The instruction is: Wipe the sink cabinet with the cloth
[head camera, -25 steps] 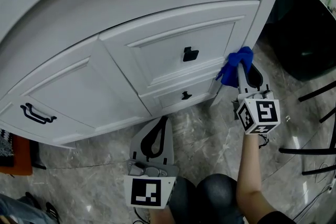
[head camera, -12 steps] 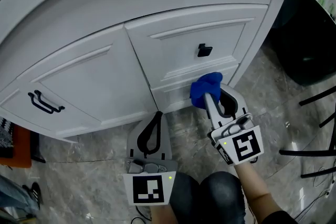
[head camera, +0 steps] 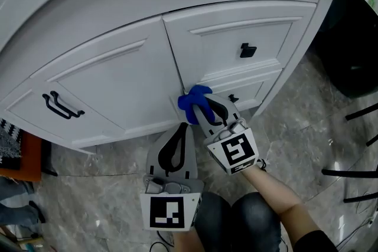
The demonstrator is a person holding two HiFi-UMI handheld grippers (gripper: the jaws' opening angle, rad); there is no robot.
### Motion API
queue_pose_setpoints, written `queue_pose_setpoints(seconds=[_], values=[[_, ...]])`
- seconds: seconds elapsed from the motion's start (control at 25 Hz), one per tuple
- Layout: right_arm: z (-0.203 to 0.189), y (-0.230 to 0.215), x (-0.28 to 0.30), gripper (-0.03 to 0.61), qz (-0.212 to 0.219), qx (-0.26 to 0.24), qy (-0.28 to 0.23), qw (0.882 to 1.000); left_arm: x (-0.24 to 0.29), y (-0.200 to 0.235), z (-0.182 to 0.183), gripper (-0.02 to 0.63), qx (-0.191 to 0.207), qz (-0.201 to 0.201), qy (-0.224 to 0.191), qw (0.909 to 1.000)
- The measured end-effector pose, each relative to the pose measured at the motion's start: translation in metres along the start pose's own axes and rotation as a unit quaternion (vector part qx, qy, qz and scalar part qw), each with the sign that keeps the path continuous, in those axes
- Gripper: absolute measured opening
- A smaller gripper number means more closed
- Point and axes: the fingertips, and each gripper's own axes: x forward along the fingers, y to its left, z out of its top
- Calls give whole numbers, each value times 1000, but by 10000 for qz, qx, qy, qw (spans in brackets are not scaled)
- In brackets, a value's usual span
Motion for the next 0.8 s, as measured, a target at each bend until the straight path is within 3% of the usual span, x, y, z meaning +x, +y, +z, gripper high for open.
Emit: queue_pose_setpoints(seconds=[0.36, 0.8], values=[[-2, -8, -3, 57, -88, -383, -67, 9992, 8, -8, -6, 5, 14, -115, 68, 9999], [-5, -40, -20, 57, -459, -190, -49, 9988, 12, -18, -7, 5, 57, -195, 108, 9997]])
